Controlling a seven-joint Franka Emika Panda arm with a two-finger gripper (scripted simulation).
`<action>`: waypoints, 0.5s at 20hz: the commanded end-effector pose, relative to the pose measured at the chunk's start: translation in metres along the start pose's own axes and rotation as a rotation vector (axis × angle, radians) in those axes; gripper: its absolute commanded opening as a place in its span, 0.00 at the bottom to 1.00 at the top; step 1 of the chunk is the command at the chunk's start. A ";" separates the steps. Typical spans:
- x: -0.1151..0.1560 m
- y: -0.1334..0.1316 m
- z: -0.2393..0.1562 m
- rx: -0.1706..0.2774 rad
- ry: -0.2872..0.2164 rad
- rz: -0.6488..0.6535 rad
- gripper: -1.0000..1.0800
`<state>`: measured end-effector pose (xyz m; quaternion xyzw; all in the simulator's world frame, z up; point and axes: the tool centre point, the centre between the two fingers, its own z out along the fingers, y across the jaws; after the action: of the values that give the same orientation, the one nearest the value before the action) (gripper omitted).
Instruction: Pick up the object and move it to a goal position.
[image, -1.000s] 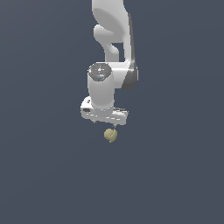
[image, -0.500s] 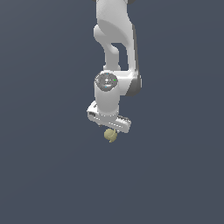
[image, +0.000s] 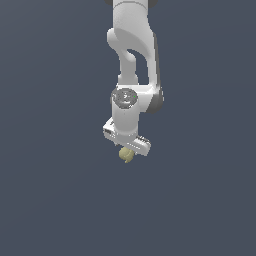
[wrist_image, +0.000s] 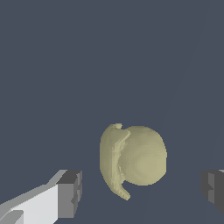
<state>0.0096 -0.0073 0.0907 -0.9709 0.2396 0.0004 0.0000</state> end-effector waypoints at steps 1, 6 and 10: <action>0.000 -0.001 0.001 0.000 0.001 0.007 0.96; 0.000 0.000 0.007 0.000 0.000 0.003 0.96; -0.001 0.000 0.025 0.000 0.000 0.005 0.96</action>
<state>0.0097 -0.0070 0.0737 -0.9704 0.2416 -0.0004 0.0002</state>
